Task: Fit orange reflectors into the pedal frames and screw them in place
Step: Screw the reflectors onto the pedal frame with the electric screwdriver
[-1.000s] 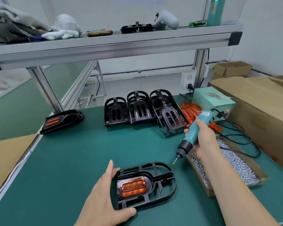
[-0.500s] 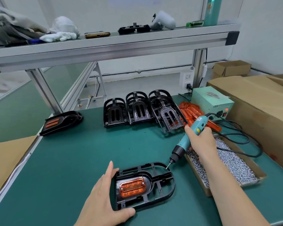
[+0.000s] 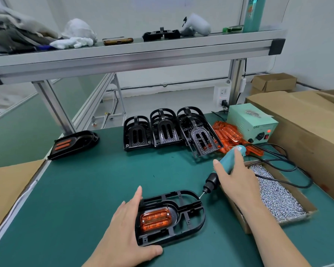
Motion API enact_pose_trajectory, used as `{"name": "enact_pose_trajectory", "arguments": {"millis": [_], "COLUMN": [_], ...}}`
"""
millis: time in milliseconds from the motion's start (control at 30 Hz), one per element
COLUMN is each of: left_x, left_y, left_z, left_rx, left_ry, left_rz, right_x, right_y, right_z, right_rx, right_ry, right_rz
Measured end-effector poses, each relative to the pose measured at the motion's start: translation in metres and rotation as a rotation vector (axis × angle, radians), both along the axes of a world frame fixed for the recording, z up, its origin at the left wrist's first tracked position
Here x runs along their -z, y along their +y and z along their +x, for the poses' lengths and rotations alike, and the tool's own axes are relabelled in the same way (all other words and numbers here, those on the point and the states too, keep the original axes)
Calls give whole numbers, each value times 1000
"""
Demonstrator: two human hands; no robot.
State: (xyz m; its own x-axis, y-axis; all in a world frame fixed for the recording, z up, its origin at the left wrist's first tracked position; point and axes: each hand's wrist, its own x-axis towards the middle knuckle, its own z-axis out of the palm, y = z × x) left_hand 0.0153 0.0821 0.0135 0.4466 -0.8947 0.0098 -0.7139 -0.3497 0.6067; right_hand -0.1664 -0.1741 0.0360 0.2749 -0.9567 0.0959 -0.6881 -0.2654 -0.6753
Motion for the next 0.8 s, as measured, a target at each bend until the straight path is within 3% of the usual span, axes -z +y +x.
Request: {"name": "enact_pose_trajectory", "arguments": {"millis": [567,800], "left_x": [-16,-20], "left_y": [6,0], "left_z": [60,62], "left_rx": [-202,-218], "left_ry": [91,206], "left_rz": [-174,-232], "right_x": [4,-3], "right_y": [1,3], "right_z": [21,15], "right_rx": [17,13], "right_ry": [-145,-35], "right_rz": [75,10]}}
